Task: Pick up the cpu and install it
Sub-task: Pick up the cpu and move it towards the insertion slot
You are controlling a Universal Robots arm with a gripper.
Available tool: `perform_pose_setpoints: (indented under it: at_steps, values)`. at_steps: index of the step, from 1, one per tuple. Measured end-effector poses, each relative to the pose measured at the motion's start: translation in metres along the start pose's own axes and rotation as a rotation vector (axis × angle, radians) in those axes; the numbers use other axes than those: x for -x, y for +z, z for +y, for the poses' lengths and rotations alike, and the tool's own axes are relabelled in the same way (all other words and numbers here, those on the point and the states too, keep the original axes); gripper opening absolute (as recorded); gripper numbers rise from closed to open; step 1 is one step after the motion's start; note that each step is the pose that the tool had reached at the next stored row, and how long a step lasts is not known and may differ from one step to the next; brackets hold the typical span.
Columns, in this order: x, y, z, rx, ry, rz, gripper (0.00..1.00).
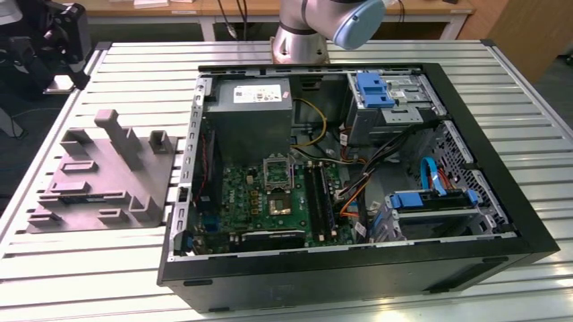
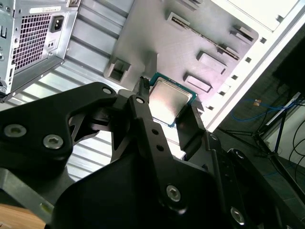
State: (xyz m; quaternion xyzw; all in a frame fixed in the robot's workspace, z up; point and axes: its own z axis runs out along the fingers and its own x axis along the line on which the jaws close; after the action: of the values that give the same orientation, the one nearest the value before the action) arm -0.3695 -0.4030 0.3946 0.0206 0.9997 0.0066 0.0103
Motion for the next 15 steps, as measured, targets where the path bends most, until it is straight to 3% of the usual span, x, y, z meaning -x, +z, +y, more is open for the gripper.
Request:
perform_pose_setpoints:
  at_steps: [15]
  values:
    - [0.0048,0.0001,0.0002,0.0000,0.000,-0.0001,0.47]
